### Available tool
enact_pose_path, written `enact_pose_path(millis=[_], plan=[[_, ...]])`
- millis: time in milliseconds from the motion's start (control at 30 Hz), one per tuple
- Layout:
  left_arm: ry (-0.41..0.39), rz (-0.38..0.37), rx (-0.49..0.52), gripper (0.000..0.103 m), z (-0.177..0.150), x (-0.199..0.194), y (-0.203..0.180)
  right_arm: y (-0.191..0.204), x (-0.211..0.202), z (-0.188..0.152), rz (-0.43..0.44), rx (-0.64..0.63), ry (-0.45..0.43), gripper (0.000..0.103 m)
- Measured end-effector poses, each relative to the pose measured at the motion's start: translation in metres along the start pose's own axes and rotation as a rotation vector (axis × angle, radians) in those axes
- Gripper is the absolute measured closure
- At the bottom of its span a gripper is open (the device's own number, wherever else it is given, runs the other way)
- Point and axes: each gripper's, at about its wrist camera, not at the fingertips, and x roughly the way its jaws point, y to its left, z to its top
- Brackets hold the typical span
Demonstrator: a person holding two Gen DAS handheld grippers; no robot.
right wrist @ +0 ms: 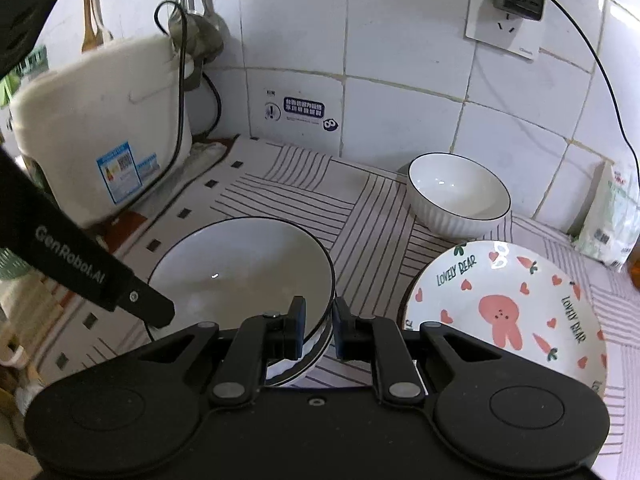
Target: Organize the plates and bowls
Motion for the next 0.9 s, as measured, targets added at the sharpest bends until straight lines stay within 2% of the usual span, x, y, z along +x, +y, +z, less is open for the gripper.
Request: enact_pose_path(millis=[200, 333, 467, 533, 633, 700, 833, 900], plan=[[-0.003, -0.024, 0.002, 0.088, 0.0, 0.0, 0.002, 0.001, 0.006, -0.001, -0.023, -0.039, 0.014, 0.084], [0.0, -0.051, -0.003, 0.087, -0.004, -0.009, 0.004, -0.001, 0.001, 0.001, 0.005, -0.049, 0.026, 0.082], [-0.021, -0.048, -0.002, 0.084, -0.005, -0.026, 0.002, -0.013, -0.019, 0.005, 0.039, -0.021, -0.03, 0.072], [-0.035, -0.049, -0.004, 0.084, -0.003, -0.035, 0.0, -0.022, -0.029, 0.006, 0.047, 0.008, -0.055, 0.071], [-0.062, -0.096, -0.019, 0.083, 0.0, -0.049, -0.003, -0.036, -0.04, 0.009, 0.033, 0.043, -0.091, 0.067], [-0.101, -0.106, -0.031, 0.083, 0.002, -0.057, -0.007, -0.047, -0.048, 0.009, 0.012, 0.072, -0.136, 0.06], [-0.184, -0.109, -0.051, 0.083, 0.009, -0.072, -0.017, -0.072, -0.062, 0.009, -0.005, 0.118, -0.219, 0.058], [-0.23, -0.1, -0.057, 0.083, 0.014, -0.077, -0.023, -0.086, -0.067, 0.011, -0.015, 0.113, -0.247, 0.054]])
